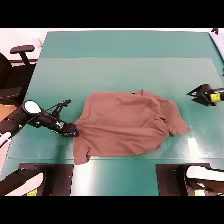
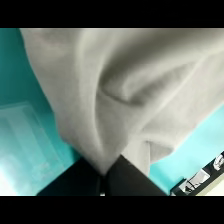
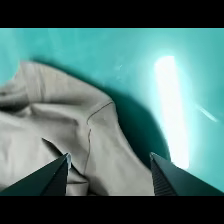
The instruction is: Fold the shirts.
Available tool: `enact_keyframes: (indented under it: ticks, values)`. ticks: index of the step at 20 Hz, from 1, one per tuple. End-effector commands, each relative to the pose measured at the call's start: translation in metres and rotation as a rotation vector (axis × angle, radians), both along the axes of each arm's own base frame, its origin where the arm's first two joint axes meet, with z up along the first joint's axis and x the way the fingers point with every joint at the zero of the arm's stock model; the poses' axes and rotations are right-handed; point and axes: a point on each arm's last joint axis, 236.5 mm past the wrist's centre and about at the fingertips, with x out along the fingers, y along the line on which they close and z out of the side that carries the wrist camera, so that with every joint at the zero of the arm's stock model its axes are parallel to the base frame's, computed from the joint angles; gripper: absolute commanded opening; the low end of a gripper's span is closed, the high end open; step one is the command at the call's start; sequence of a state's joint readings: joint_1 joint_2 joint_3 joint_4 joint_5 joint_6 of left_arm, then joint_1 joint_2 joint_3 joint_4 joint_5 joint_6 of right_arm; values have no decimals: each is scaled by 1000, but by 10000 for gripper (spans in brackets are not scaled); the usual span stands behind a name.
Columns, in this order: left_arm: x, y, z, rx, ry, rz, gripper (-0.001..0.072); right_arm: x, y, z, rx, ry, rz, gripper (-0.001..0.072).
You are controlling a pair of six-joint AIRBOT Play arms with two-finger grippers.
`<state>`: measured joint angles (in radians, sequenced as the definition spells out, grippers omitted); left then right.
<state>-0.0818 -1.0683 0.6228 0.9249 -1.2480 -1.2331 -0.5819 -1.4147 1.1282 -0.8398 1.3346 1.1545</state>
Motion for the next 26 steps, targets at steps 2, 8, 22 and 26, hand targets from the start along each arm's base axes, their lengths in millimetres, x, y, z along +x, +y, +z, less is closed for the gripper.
enact_keyframes:
  ticks: [2, 8, 22, 26]
  values:
    - [0, 2, 2, 12, 13, 4, 20, 1, 43, -57, 51, 80, 187, 576]
    - [-7, 2, 4, 7, 37, -12, 20, 13, 97, -80, 23, 74, 314, 571]
    - [163, 114, 311, 376, -877, 114, 18, 99, 98, 327, 14, -851, 139, 18]
    - [121, 119, 504, 417, -1391, 183, 19, 44, 70, 438, -118, -1063, 63, 18]
